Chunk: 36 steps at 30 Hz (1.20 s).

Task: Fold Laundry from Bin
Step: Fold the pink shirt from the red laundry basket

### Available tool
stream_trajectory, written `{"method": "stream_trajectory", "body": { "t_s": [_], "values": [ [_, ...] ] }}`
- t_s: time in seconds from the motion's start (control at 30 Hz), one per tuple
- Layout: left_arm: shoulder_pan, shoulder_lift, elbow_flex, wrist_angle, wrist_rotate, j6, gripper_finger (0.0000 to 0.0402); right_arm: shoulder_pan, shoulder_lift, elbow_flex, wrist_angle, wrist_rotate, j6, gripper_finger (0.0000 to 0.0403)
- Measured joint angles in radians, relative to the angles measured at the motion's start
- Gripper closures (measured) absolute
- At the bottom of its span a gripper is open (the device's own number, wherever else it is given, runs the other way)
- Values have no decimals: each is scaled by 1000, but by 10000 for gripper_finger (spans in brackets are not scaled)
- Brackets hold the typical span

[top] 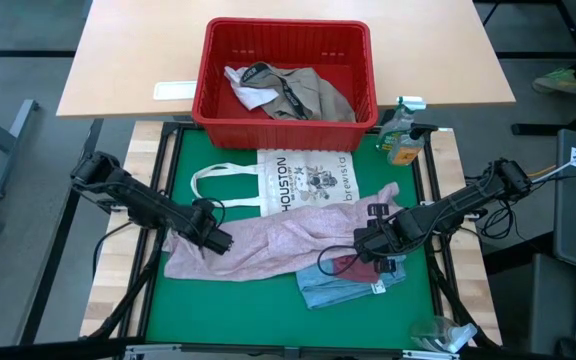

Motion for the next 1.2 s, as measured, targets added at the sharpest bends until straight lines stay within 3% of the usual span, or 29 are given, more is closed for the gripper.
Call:
{"method": "stream_trajectory", "body": {
  "t_s": [0.27, 0.67, 1.03, 1.2],
  "values": [
    [7, 3, 0, 77, -12, -14, 280, 0, 0, 0, 2, 0, 0, 249],
    [6, 3, -1, 53, -15, -95, 280, 0, 0, 0, 2, 0, 0, 249],
    [6, 4, -84, 95, 15, -98, 280, -1, 0, 0, 2, 0, 0, 249],
    [6, 4, -84, 94, 13, -92, 307, -1, 0, 0, 2, 0, 0, 249]
  ]
}}
